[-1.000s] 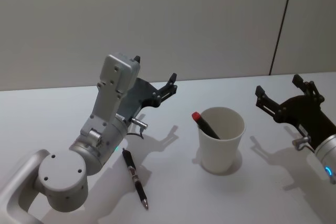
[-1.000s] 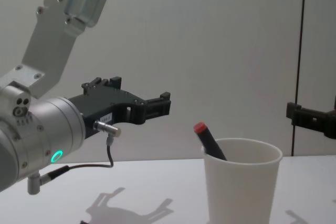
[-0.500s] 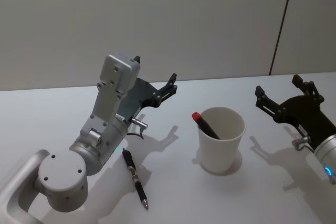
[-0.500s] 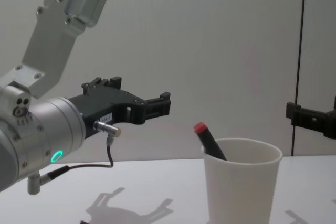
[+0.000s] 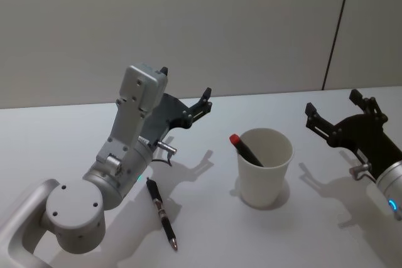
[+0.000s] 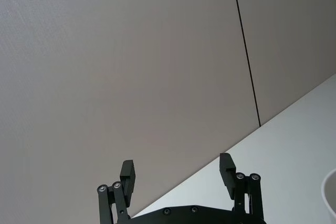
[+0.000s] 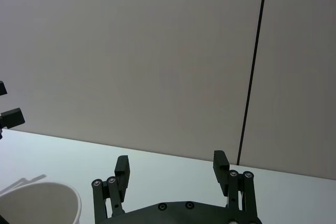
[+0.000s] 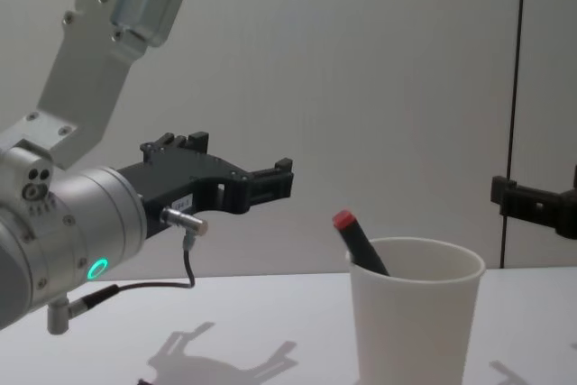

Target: Place the pen into the pen holder.

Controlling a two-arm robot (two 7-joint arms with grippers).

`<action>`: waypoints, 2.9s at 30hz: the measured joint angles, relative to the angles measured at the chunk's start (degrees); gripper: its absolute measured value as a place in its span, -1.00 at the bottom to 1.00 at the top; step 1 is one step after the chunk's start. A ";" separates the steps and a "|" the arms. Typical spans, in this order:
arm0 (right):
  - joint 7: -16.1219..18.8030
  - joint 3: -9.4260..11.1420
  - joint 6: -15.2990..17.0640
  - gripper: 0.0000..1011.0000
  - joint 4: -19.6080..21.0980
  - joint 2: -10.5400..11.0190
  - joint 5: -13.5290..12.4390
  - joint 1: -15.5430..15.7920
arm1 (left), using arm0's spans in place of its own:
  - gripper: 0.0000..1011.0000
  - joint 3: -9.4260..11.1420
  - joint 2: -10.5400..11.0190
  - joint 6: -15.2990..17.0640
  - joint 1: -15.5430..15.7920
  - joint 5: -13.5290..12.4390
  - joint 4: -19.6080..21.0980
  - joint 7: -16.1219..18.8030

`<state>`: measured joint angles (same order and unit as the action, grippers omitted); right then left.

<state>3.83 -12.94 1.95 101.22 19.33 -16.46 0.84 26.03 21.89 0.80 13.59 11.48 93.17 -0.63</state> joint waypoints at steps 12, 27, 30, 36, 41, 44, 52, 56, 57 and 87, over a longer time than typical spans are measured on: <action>0.00 0.00 0.00 0.98 0.00 0.00 0.00 0.00 | 0.98 0.00 0.00 0.00 0.00 0.00 0.00 0.00; 0.00 0.00 0.00 0.98 0.00 0.00 0.00 0.00 | 0.98 0.00 0.00 0.00 0.00 0.00 0.00 0.00; 0.00 0.00 0.00 0.98 0.01 0.00 0.00 0.00 | 0.98 0.00 0.00 0.00 0.00 0.00 0.00 0.00; 0.00 0.00 0.00 0.98 0.01 0.00 0.00 0.00 | 0.98 0.00 0.00 0.00 0.00 0.00 0.00 0.00; 0.00 0.00 0.00 0.98 0.00 0.00 0.00 0.00 | 0.98 0.00 0.00 0.00 0.00 0.00 0.00 0.00; 0.00 0.00 0.00 0.98 0.01 0.00 0.00 0.00 | 0.98 0.00 0.00 0.00 0.00 0.00 0.00 0.00; 0.00 0.00 0.00 0.98 0.00 0.00 0.00 0.00 | 0.98 0.00 0.00 0.00 0.00 0.00 0.00 0.00; 0.00 0.00 0.00 0.98 0.01 0.00 0.00 0.00 | 0.98 0.00 0.00 0.00 0.00 0.00 0.00 0.00; 0.00 0.00 0.00 0.98 0.01 0.00 0.00 0.00 | 0.98 0.00 0.00 0.00 0.00 0.00 0.00 0.00; 0.00 0.00 0.01 0.98 0.00 0.00 0.00 0.00 | 0.98 0.00 0.00 0.00 0.00 0.00 0.00 0.00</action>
<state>3.83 -12.94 1.95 101.23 19.34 -16.46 0.84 26.02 21.89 0.79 13.59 11.48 93.18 -0.63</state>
